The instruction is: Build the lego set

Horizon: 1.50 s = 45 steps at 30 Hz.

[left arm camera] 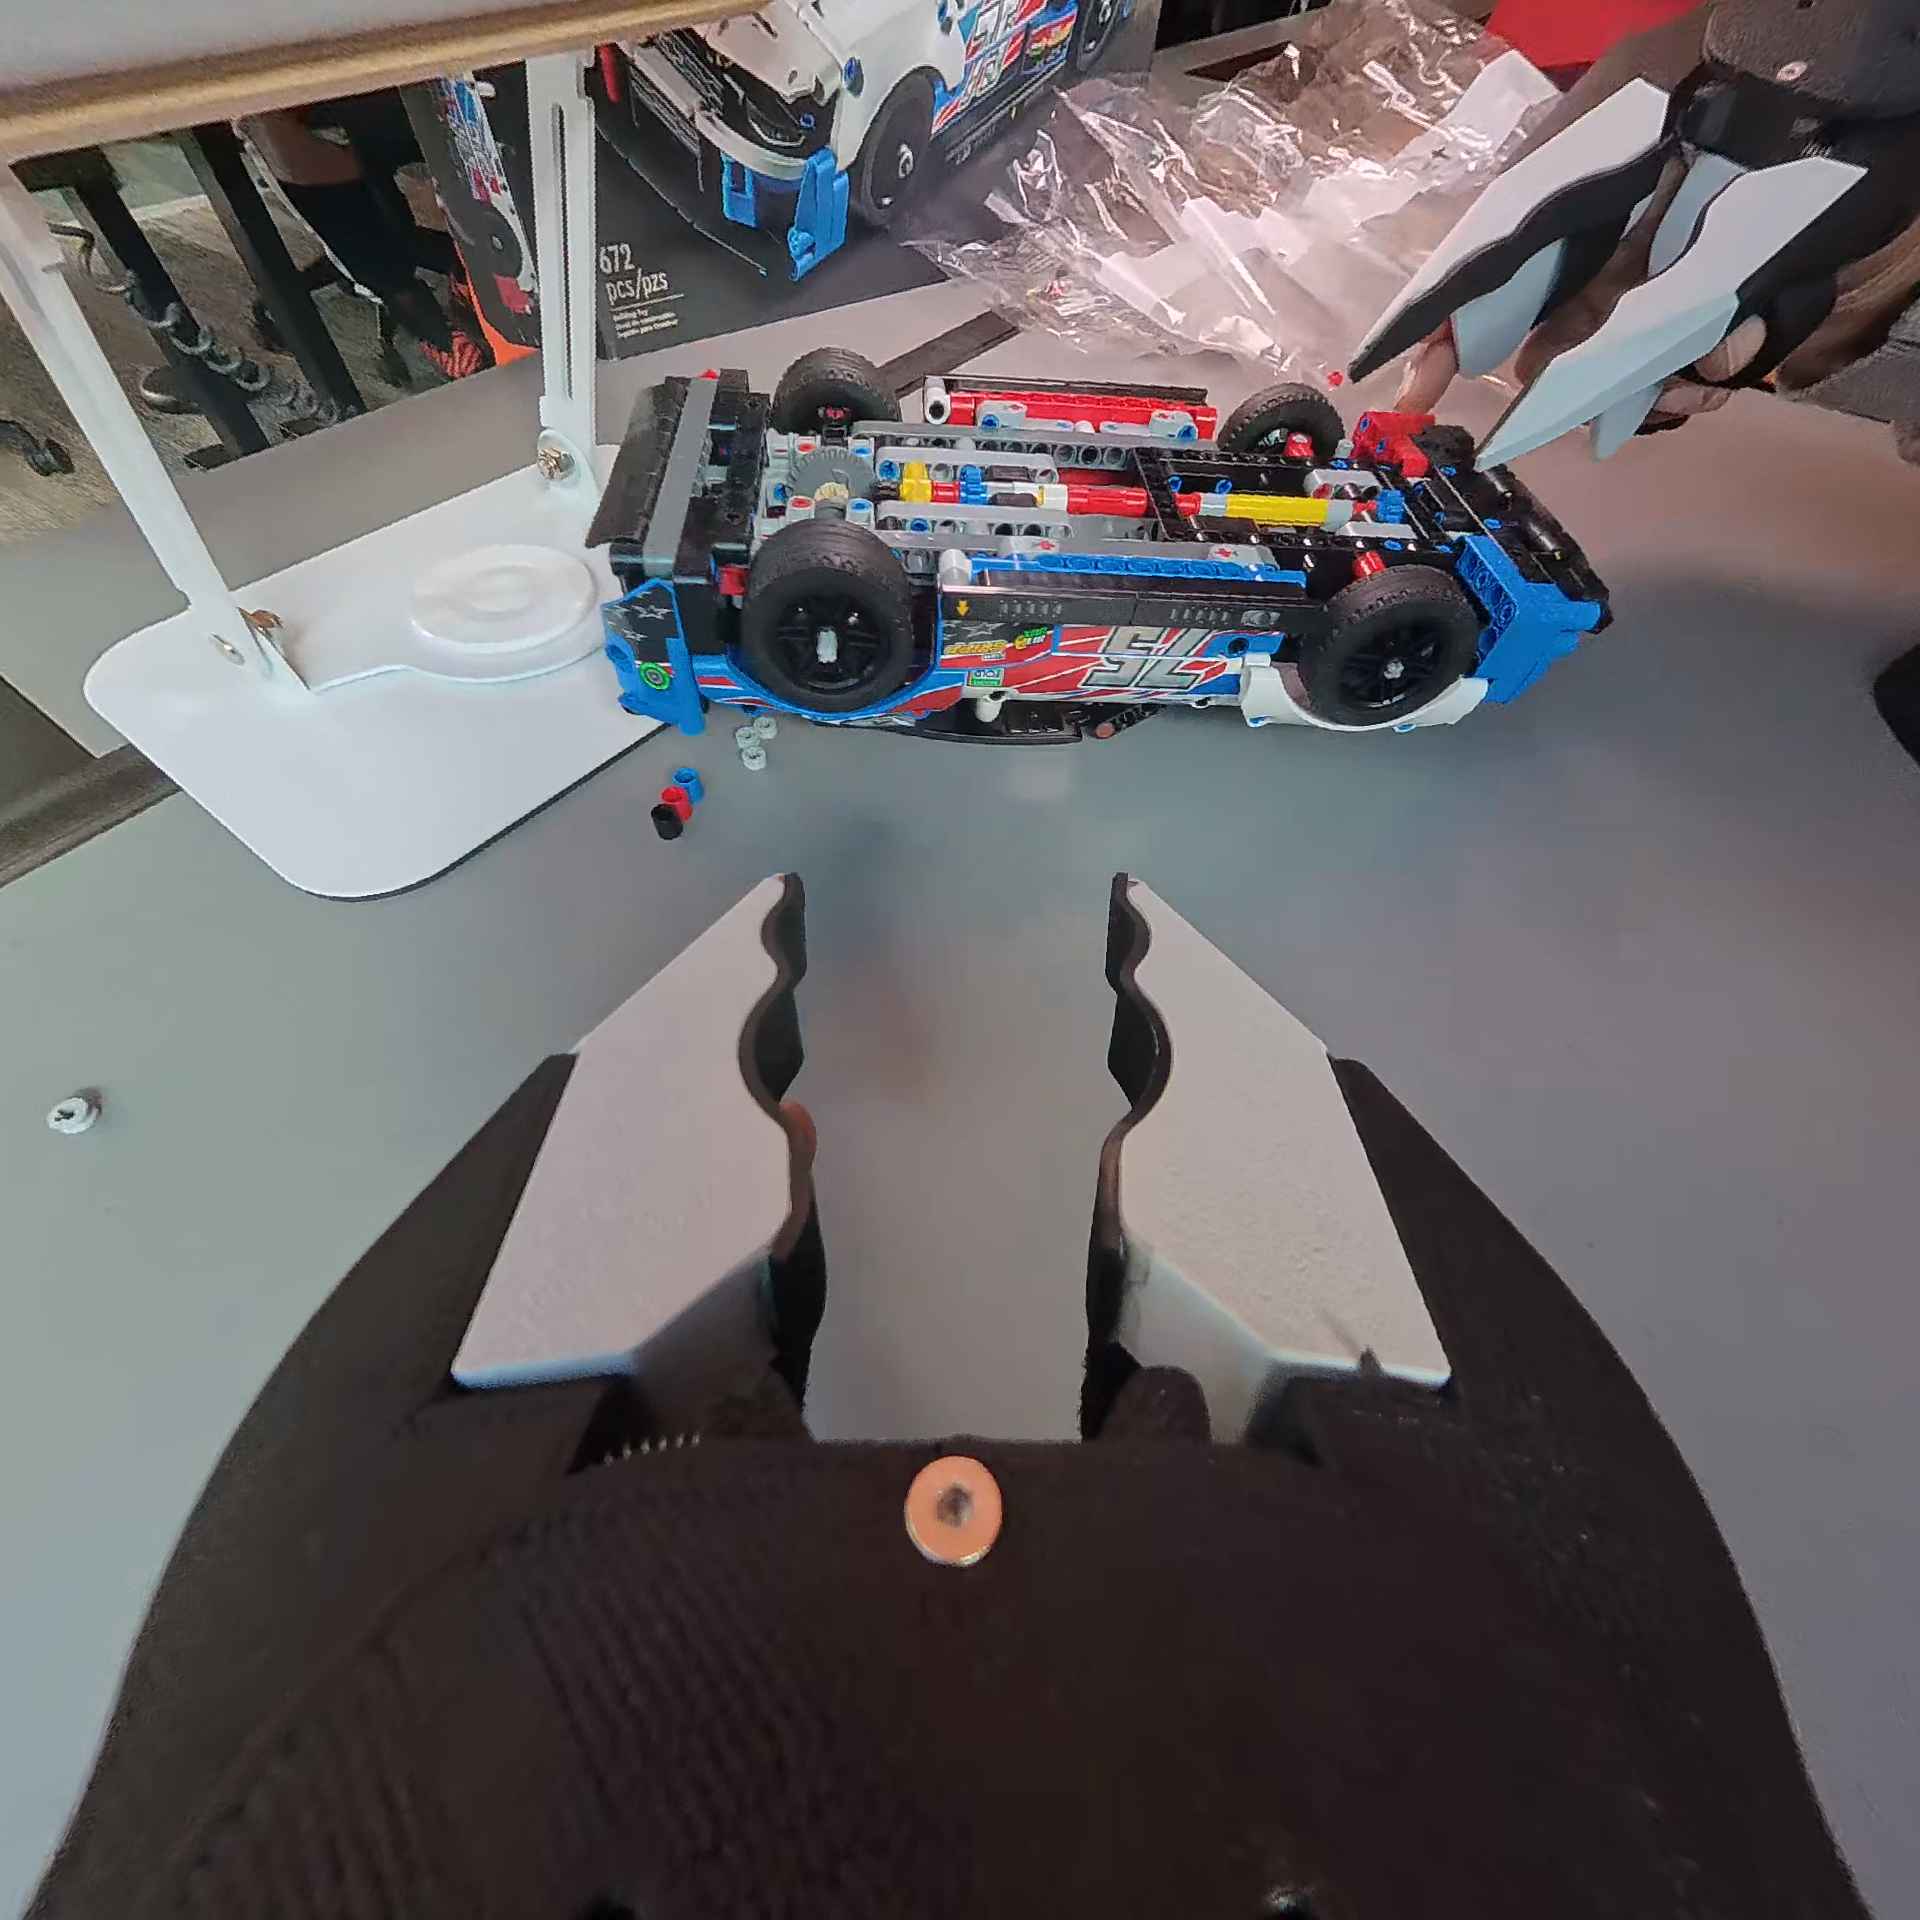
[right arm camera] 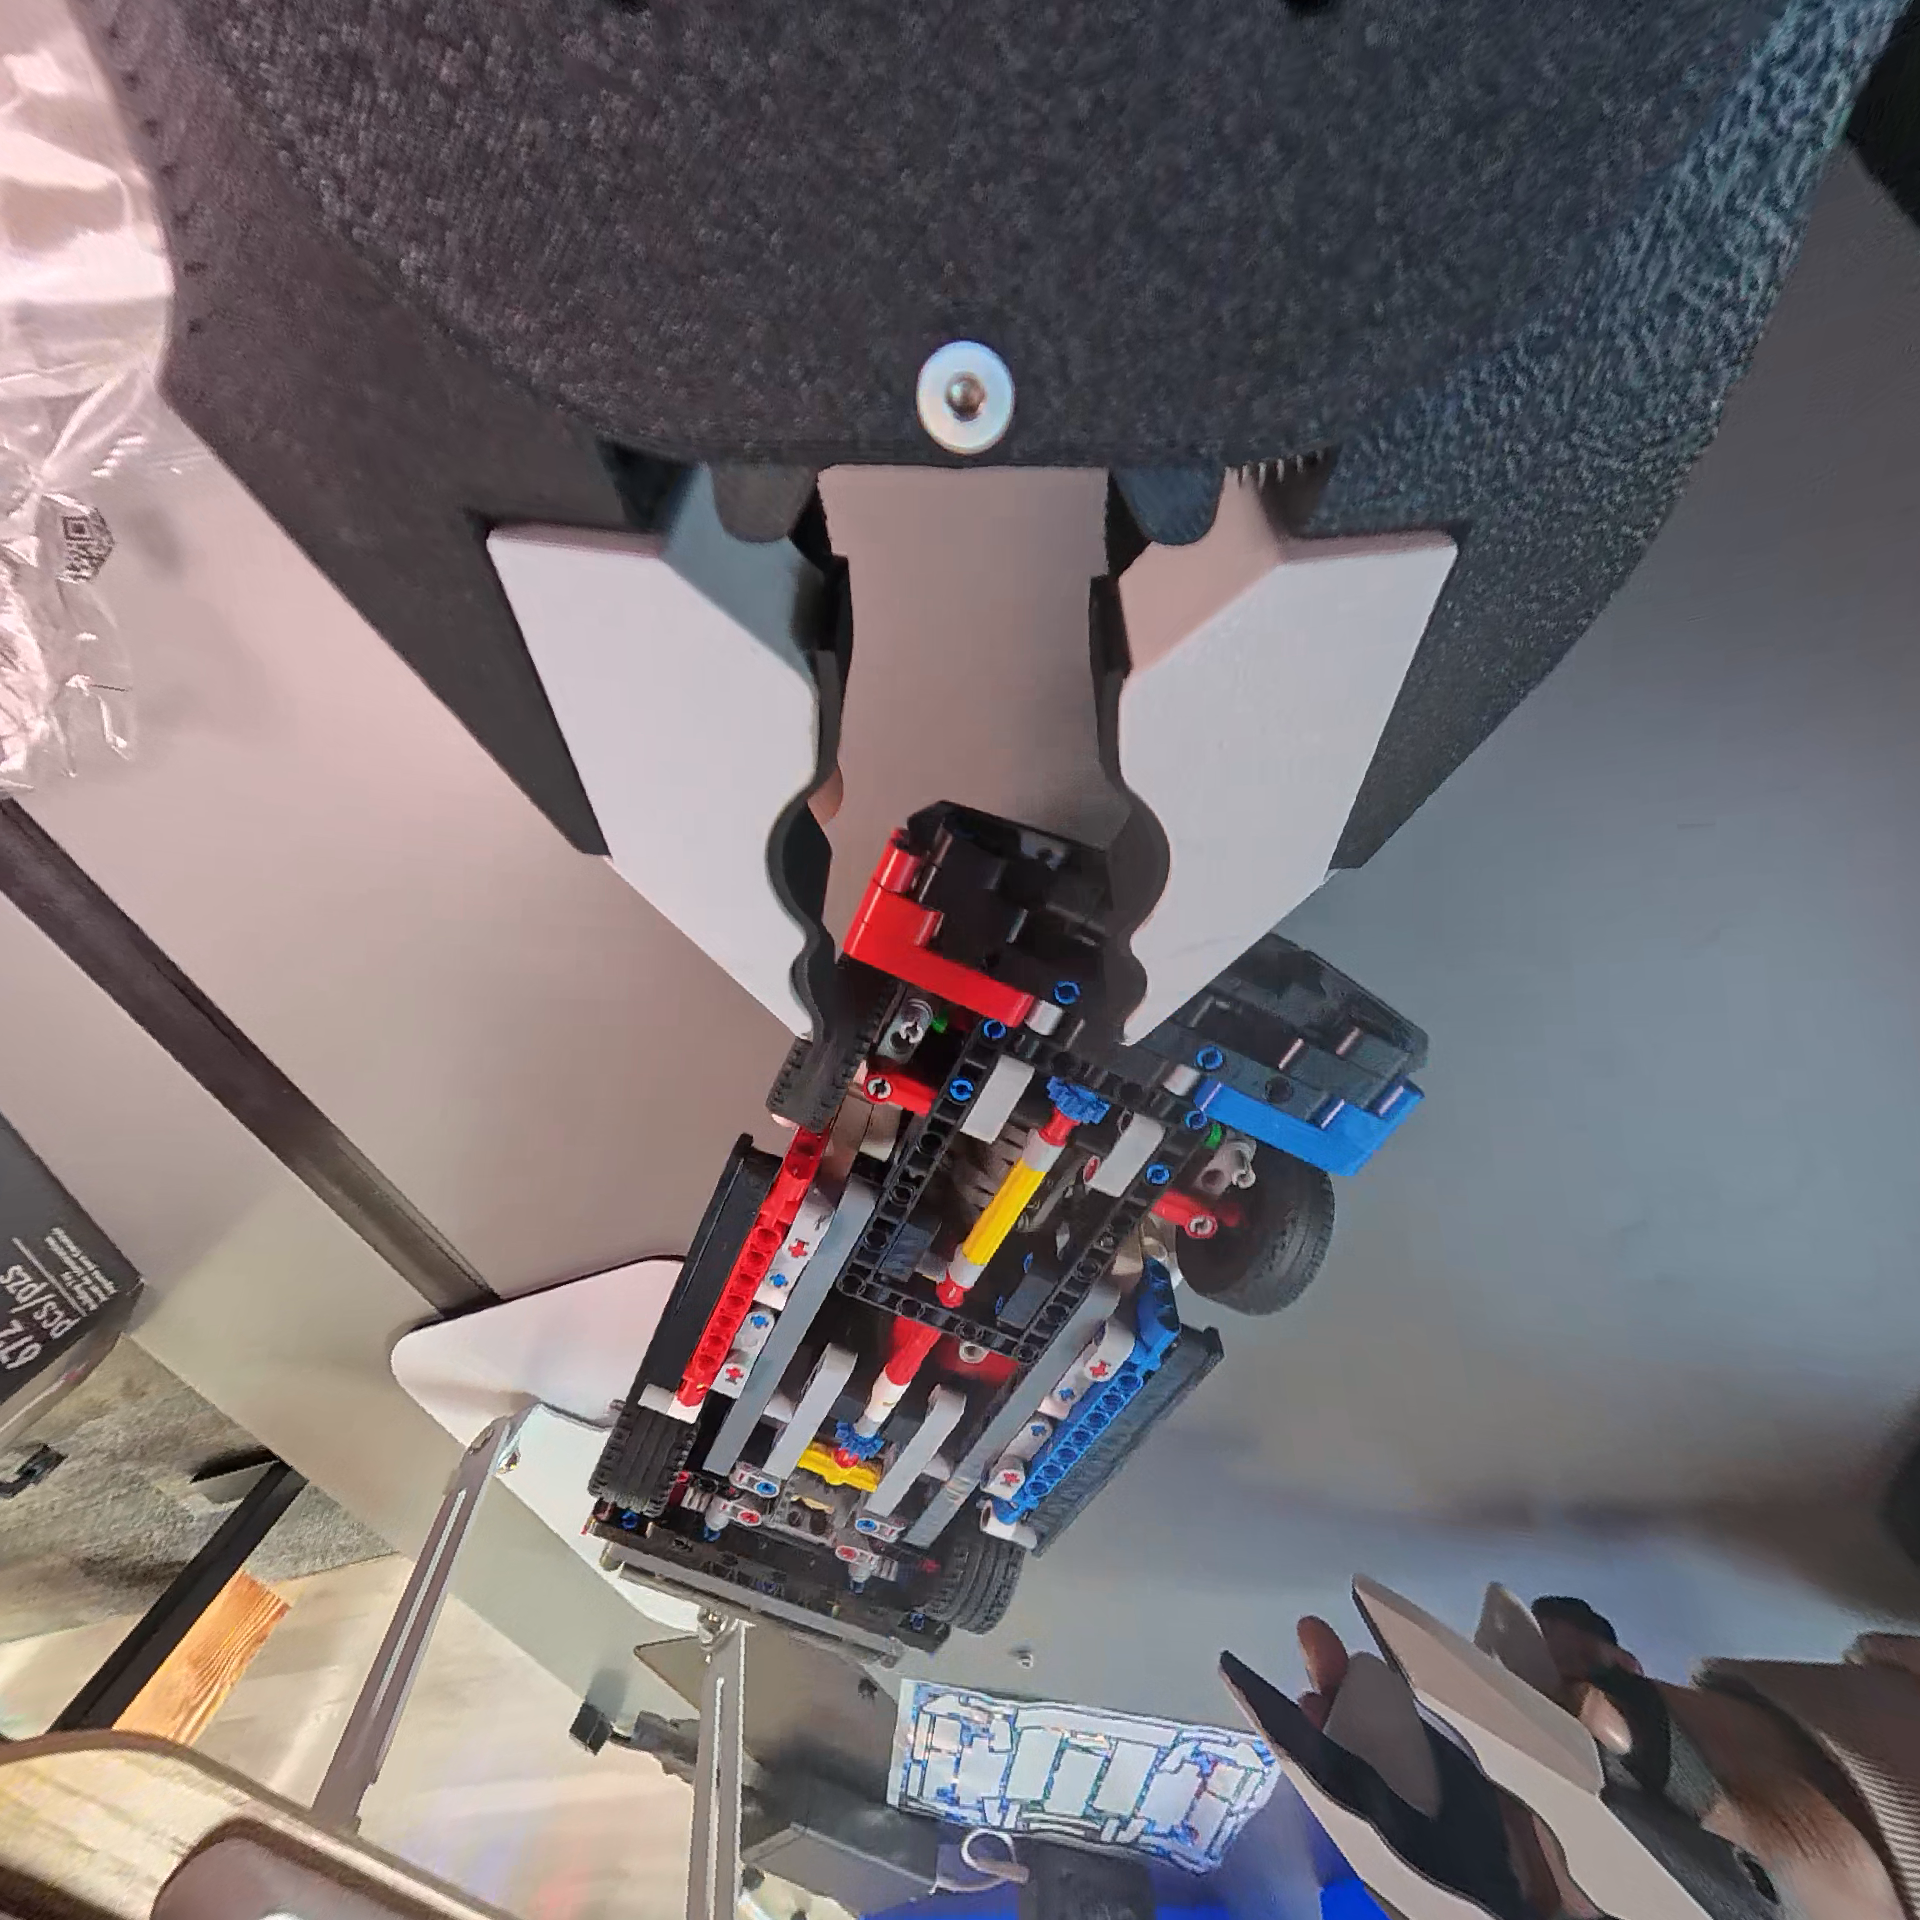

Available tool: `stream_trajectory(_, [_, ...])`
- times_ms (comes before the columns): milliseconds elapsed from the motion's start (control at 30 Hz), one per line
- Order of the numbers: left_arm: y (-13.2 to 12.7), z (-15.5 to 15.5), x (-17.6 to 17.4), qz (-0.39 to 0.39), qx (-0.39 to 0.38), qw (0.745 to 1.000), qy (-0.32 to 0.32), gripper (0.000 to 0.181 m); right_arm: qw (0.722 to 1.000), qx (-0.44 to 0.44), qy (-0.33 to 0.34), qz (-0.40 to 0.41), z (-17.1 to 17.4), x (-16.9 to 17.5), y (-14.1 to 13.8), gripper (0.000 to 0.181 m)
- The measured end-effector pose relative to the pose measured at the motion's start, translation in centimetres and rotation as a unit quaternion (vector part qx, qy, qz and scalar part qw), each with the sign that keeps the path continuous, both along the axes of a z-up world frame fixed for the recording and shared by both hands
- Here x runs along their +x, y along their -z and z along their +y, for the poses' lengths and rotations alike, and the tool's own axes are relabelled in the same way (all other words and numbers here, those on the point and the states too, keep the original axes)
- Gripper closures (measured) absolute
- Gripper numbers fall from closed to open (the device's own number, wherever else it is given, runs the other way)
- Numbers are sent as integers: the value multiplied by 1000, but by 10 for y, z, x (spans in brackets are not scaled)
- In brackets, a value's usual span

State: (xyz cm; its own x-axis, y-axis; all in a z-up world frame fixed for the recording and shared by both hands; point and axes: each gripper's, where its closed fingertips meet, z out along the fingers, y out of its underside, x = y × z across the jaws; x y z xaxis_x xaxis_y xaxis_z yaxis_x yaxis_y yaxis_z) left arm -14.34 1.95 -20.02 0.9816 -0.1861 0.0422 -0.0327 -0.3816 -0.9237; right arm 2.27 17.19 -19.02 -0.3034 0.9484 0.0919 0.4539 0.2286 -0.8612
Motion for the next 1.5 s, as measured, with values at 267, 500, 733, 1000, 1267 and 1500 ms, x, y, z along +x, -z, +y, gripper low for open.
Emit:
stream_trajectory(267, [-13, -1, 1, 6, 26, 1000, -8, 127, 999, -12, 22, 34, 2, 0, -14, 134])
stream_trajectory(500, [-97, 20, -17, 41, 146, 987, -59, 134, 976, 0, 106, 189, 23, -35, -105, 151])
stream_trajectory(733, [-169, 73, -28, 65, 202, 974, -85, 146, 936, 6, 195, 294, 64, -97, -175, 181])
stream_trajectory(1000, [-181, 138, -43, 134, 141, 976, -96, 146, 920, -65, 277, 269, 132, -173, -155, 103])
stream_trajectory(1267, [-130, 157, -90, 376, -15, 921, -100, 142, 917, 262, 150, 262, 55, -209, -134, 164])
stream_trajectory(1500, [-131, 132, -130, 437, 14, 880, -184, 181, 931, 240, 154, 227, 61, -220, -125, 181])
